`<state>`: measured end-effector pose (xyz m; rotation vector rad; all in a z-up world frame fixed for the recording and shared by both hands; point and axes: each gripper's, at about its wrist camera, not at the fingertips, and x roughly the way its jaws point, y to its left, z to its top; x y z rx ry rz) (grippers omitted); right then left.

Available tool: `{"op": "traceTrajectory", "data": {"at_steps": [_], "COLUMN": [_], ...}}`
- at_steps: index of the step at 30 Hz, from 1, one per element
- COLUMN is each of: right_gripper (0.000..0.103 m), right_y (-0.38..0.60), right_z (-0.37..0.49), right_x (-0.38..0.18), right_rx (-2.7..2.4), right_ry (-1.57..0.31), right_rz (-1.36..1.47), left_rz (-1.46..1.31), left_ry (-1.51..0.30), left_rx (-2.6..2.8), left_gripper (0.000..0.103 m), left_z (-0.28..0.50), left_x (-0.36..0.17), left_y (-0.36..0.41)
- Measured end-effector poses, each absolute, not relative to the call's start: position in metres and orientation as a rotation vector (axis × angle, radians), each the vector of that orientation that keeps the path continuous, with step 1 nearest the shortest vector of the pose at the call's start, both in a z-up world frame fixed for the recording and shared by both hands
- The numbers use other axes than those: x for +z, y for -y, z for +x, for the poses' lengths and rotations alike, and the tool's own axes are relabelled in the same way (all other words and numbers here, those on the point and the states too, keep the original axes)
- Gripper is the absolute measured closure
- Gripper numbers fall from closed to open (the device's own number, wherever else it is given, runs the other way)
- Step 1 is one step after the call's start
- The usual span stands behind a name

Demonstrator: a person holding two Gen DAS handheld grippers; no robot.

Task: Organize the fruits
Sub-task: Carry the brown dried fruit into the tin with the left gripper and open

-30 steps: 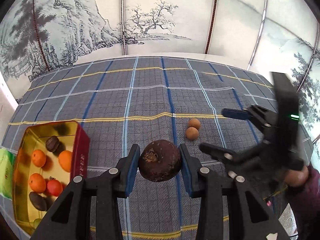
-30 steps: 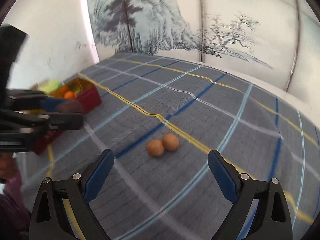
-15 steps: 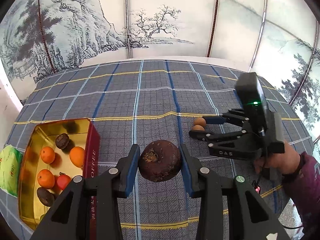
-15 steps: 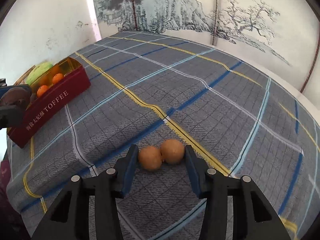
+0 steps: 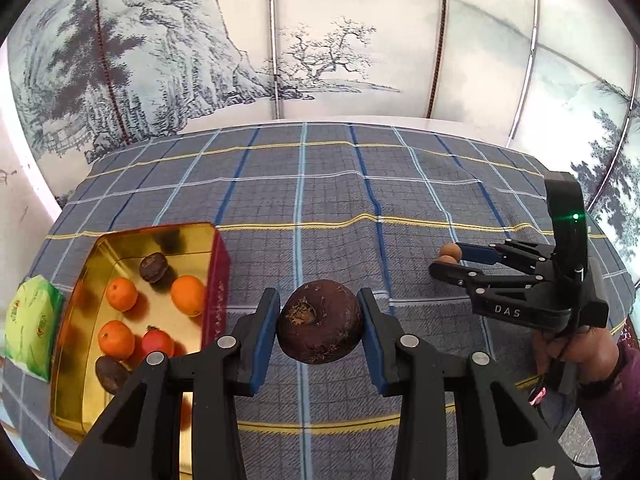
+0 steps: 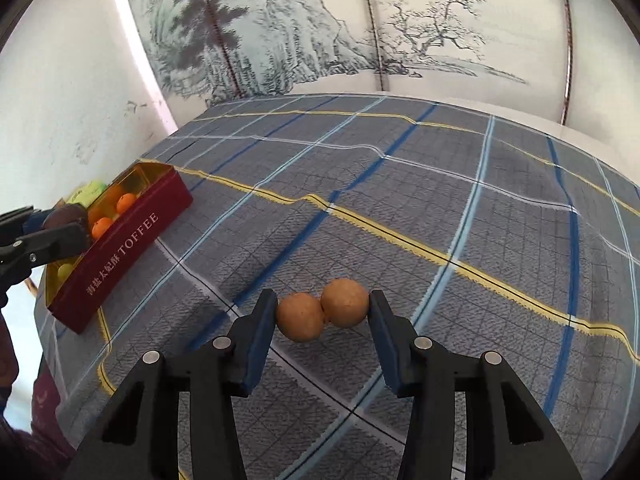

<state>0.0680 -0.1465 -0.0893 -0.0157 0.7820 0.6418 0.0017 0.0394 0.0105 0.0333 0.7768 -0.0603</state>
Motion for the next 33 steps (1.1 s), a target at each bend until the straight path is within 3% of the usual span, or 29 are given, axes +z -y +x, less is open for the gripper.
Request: {"op": "traceTrajectory", "data": {"at_steps": [21,33], "right_gripper": [0.055,0.055], "right_y": [0.142,0.143], "right_z": [0.072,0.073], "right_x": [-0.092,-0.094], "right_rx": [0.622,0.618], "right_ry": [-0.808,-0.809], "right_rz": [-0.032,-0.031], "left_rz": [-0.032,-0.026], "left_ry": [-0.806,-0.794], "left_rx": [0.250,0.240], "left_gripper": [0.067,0.067], "left_z": [-0.048,-0.036], "left_x": [-0.001,-0.003], "left_y": [-0.183,-0.184]}}
